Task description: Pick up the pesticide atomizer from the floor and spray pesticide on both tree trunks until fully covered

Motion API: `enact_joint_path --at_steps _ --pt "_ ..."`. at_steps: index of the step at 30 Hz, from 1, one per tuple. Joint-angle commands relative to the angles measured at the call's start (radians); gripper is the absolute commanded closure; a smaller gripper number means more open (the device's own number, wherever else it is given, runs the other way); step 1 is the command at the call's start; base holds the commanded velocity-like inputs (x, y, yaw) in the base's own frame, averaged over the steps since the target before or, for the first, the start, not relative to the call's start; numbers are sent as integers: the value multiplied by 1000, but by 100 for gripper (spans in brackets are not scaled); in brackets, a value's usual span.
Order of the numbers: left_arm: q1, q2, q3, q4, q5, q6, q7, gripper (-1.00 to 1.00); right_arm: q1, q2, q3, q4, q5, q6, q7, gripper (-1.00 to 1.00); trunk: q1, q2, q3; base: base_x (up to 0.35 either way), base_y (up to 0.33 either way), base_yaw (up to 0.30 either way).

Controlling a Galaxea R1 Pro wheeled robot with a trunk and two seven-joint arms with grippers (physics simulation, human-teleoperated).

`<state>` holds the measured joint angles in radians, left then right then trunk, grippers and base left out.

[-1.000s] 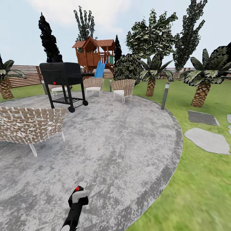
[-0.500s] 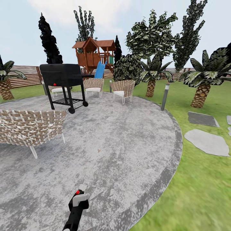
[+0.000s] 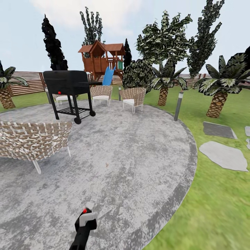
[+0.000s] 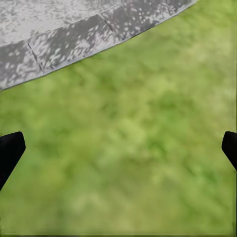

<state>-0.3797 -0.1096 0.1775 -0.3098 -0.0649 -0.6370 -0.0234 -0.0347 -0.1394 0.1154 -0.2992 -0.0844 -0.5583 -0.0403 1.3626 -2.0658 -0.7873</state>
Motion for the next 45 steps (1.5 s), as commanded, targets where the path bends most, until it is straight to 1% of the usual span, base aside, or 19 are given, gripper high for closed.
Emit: enact_joint_path --at_steps 1,8,16,18,20,24,27,28,31,39,42,43,44,45 --pt "-1 -1 7 9 -7 -3 -3 100 -1 -2 9 6 -8 -3 -4 -100 -4 7 2 0 0 0" --pt "-1 -1 5 26 -7 -3 -3 100 -1 -3 8 14 -9 -4 -5 -100 -31 56 24 0 0 0" --pt "-1 -1 6 29 -8 -3 -3 100 -1 2 11 13 -9 -3 -6 -100 -62 112 49 0 0 0" --pt "-1 -3 7 41 -9 -3 -3 100 -1 1 10 12 -8 -3 -6 -100 -69 126 56 0 0 0" --pt "-1 -13 3 63 -9 -3 -3 100 -1 -2 9 13 -8 -3 -6 -100 -77 140 62 0 0 0" --pt "-1 -16 1 67 -10 -3 -3 100 -1 -3 8 15 -10 -2 -6 -100 -92 168 74 0 0 0" --pt "-1 -26 -8 68 -10 -3 -3 100 -1 -3 8 16 -10 2 -6 -100 -104 189 84 0 0 0" --pt "-1 -29 -17 68 -10 -3 -3 100 -1 -3 8 16 -10 3 -5 -100 -108 196 87 0 0 0" --pt "-1 -32 -33 69 -10 -3 -3 100 -1 -4 9 17 -10 4 -5 -100 -119 217 96 0 0 0" --pt "-1 -34 -47 68 -10 -3 -3 100 -1 -5 7 17 -11 2 -6 -100 -150 273 121 0 0 0" --pt "-1 -34 -47 68 -10 -3 -2 100 -1 -9 6 17 -11 1 -7 -100 -161 294 131 0 0 0" --pt "-1 -34 -47 67 -10 -3 -2 100 -1 -17 5 17 -11 0 -8 -100 -165 301 134 0 0 0" --pt "-1 -33 -47 67 -10 -3 -1 100 -1 -30 -9 17 -16 -2 -16 -100 -169 308 137 0 0 0" --pt "-1 -33 -47 67 -10 -3 -1 100 -1 -31 -20 17 -16 -2 -23 -100 -173 315 140 0 0 0"
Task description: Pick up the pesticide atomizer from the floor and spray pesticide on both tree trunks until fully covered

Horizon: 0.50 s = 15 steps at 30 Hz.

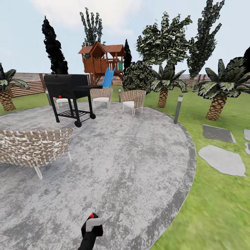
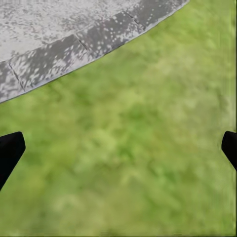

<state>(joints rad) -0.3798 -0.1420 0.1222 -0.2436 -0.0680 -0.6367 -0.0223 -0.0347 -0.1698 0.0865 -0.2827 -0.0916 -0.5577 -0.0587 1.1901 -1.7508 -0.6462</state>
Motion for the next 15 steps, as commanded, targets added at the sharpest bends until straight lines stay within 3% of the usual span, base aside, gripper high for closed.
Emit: enact_joint_path --at_steps 1,2,5,9,15 --pt "-1 -1 8 1 -7 -3 -2 100 -1 -2 -23 0 -10 -3 -23 -100 -4 7 2 0 0 0" --pt "-1 -1 8 1 -7 -3 -2 100 -1 -3 -63 0 -10 -3 -42 -100 -8 14 5 0 0 0" --pt "-1 -1 8 1 -7 -3 -2 100 -1 -4 -119 0 -10 -3 -62 -100 -19 35 15 0 0 0" --pt "-1 -1 8 1 -7 -3 -2 100 -1 -5 -151 0 -8 -2 -73 -100 -35 63 27 0 0 0" --pt "-1 -1 8 1 -7 -3 -2 100 -1 -5 -159 0 -8 -2 -76 -100 -58 105 46 0 0 0"
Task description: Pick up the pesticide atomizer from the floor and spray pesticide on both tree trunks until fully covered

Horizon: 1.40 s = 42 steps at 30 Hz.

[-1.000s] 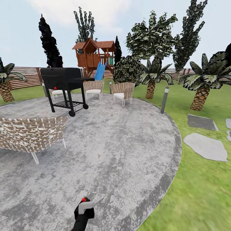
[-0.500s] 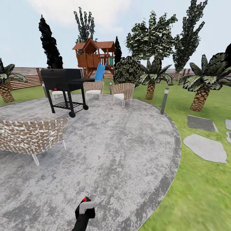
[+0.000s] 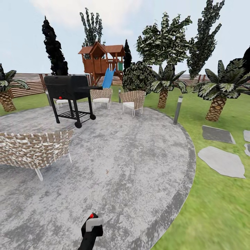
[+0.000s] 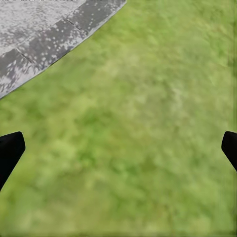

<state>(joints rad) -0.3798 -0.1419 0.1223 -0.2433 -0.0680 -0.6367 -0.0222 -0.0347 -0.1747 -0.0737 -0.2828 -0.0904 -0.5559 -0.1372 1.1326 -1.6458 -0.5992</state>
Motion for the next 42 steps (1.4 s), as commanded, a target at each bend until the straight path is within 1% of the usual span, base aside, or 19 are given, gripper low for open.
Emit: enact_joint_path --at_steps 1,7,9,11,14,16,21,23,24,27,30,32,33,42 --pt "-1 -1 8 1 -7 -3 -2 100 -1 0 1 1 -9 -4 3 -100 -4 7 2 0 0 0" --pt "-1 -1 8 1 -7 -3 -2 100 -1 0 1 1 -6 -4 4 -100 -27 49 21 0 0 0" --pt "11 11 17 13 -5 8 -14 100 -1 11 4 2 6 -1 2 -100 -27 49 21 0 0 0" --pt "16 22 16 25 -5 20 -25 100 -1 23 4 2 18 0 3 -100 -27 49 21 0 0 0" --pt "16 39 16 32 -5 37 -41 100 -1 39 4 2 21 0 3 -100 -27 49 21 0 0 0" --pt "16 49 16 32 -5 48 -52 100 -1 39 4 2 21 0 3 -100 -27 49 21 0 0 0" --pt "16 49 16 32 -5 60 -80 100 -1 39 4 2 21 0 3 -100 -27 49 21 0 0 0" --pt "16 49 16 32 -5 60 -81 100 -1 39 4 2 21 0 3 -100 -27 49 21 0 0 0" --pt "22 43 15 26 -4 54 -75 100 -1 34 4 1 16 -2 3 -100 -27 49 21 64 0 -4" --pt "39 26 12 10 -3 37 -59 100 -1 51 4 -1 -1 -7 2 -100 -27 49 21 206 0 -89" --pt "57 10 11 -6 -3 20 -43 100 -1 58 4 -2 -7 -9 2 -100 -27 49 21 291 0 -213" --pt "68 8 11 -17 -3 9 -32 100 -1 59 3 -2 -8 -9 2 -100 -27 49 21 322 0 -264" --pt "72 8 11 -34 -3 -21 7 100 -1 60 4 -2 -8 -10 2 -100 -27 49 21 331 0 -280" --pt "74 7 11 -36 -3 -23 9 100 -2 61 5 -2 -9 -10 2 -100 -27 49 21 340 -5 -295"
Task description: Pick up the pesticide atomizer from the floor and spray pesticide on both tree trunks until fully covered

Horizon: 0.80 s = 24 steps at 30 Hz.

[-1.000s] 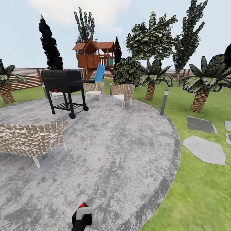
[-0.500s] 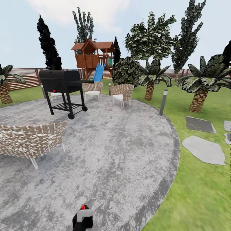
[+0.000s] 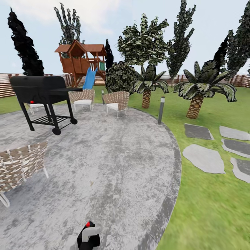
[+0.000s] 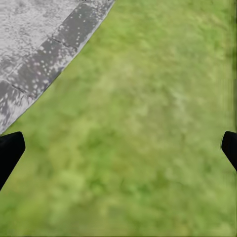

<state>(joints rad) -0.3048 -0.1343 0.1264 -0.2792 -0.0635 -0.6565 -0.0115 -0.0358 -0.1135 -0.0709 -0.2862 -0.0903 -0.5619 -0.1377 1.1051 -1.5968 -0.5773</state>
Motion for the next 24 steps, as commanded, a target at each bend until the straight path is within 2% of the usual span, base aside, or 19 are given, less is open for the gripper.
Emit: enact_joint_path --at_steps 1,13,24 --pt "0 -1 7 0 -7 -3 -1 100 -1 0 2 1 -9 -4 3 -100 1 0 -1 343 -53 -299" --pt "0 -1 6 0 -8 -3 -2 100 -1 0 2 1 -9 -4 3 -100 1 0 -1 299 -163 -300" --pt "0 -1 5 0 -9 -3 -2 100 -1 0 2 1 -9 -4 3 -100 1 0 -1 154 -297 -300"
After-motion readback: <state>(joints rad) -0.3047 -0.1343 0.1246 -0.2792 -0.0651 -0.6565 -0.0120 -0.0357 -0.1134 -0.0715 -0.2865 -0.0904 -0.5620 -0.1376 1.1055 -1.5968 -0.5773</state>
